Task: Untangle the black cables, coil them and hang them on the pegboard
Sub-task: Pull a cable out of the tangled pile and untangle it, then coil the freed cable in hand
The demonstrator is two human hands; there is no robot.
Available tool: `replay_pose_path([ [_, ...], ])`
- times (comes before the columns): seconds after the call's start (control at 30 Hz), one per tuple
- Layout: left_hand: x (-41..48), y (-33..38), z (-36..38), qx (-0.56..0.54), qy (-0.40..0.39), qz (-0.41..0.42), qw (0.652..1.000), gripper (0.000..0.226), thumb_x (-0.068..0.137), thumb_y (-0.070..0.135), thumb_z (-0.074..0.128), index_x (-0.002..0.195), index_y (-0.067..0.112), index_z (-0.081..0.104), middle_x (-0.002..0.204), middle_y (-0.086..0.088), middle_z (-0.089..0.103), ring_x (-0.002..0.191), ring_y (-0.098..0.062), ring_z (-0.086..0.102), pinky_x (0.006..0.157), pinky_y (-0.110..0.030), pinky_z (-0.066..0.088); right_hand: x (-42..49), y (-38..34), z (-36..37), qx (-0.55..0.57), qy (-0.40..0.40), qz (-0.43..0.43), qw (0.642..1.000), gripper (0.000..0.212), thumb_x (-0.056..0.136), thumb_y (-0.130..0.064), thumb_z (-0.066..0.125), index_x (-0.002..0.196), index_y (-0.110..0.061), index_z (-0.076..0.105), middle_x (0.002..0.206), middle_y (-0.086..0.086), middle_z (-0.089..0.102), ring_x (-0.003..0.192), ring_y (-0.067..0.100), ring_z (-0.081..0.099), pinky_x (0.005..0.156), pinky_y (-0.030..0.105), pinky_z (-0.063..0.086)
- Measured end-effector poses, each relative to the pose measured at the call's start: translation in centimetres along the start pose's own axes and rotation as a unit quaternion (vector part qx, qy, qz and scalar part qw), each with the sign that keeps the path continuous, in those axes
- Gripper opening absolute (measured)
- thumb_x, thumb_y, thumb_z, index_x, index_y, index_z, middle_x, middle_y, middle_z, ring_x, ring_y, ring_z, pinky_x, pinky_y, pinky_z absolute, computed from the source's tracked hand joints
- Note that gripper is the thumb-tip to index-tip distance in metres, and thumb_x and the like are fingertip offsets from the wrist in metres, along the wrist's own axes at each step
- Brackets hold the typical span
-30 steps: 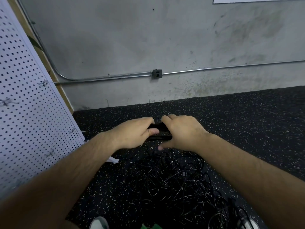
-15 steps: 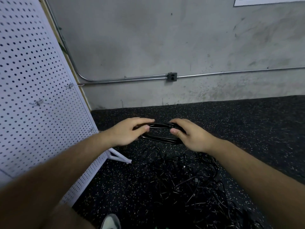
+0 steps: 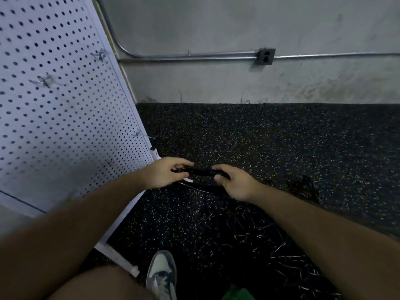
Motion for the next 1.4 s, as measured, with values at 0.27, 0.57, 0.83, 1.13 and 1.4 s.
replay_pose_path([
  [0.27, 3.2, -17.3, 7.1, 0.096, -0.049, -0.105, 0.989, 0.032, 0.103, 0.026, 0.057, 0.134, 0.029, 0.063, 0.116, 0.006, 0.052, 0.109, -0.01, 0.056, 0.094, -0.023, 0.044, 10.4, 8.3, 14.6, 0.021, -0.063, 0.083, 0.994, 0.032, 0.107, -0.03, 0.049, 0.135, -0.015, 0.054, 0.117, 0.008, 0.066, 0.101, 0.024, 0.063, 0.079, 0.033, 0.049],
  [0.57, 9.9, -27.7, 7.5, 0.149, 0.13, -0.126, 0.972, 0.043, 0.105, 0.021, 0.05, 0.148, 0.022, 0.051, 0.138, -0.009, 0.053, 0.127, -0.022, 0.045, 0.105, -0.032, 0.037, 22.6, 11.9, 22.2, 0.119, 0.054, 0.108, 0.986, 0.01, 0.105, -0.025, 0.05, 0.108, -0.035, 0.051, 0.105, 0.001, 0.065, 0.081, 0.019, 0.063, 0.062, 0.03, 0.052],
  [0.83, 10.3, -29.9, 15.1, 0.287, -0.095, -0.181, 0.936, 0.059, 0.11, 0.042, 0.016, 0.163, 0.021, 0.001, 0.171, -0.001, -0.013, 0.157, -0.022, -0.012, 0.126, -0.05, 0.002, 24.2, 14.1, 24.3, -0.045, 0.017, 0.124, 0.991, 0.042, 0.109, -0.022, 0.031, 0.148, -0.031, 0.044, 0.167, -0.005, 0.016, 0.147, 0.029, 0.014, 0.116, 0.038, 0.028],
  [1.13, 9.2, -20.7, 14.7, 0.25, 0.08, -0.096, 0.96, 0.046, 0.106, 0.033, 0.031, 0.146, 0.016, 0.049, 0.153, -0.001, 0.046, 0.146, -0.02, 0.035, 0.116, -0.04, 0.028, 17.1, 11.8, 18.4, -0.139, 0.024, -0.003, 0.99, 0.044, 0.108, -0.028, 0.036, 0.151, -0.022, 0.04, 0.149, 0.003, 0.048, 0.136, 0.027, 0.036, 0.107, 0.047, 0.042],
  [1.4, 8.8, -5.8, 23.6, 0.213, 0.008, 0.065, 0.975, 0.053, 0.099, 0.038, 0.038, 0.143, 0.012, 0.052, 0.146, -0.002, 0.05, 0.137, -0.022, 0.043, 0.112, -0.037, 0.03, 2.8, 15.6, 10.2, -0.225, 0.093, 0.041, 0.969, 0.038, 0.105, -0.024, 0.038, 0.139, -0.012, 0.049, 0.138, 0.008, 0.054, 0.128, 0.029, 0.044, 0.103, 0.039, 0.038],
])
Point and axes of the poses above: each hand's wrist, its own x-axis towards the middle knuckle, its own z-axis out of the palm, y = z × x, the point moved 7 cm from there along x, towards the middle knuckle
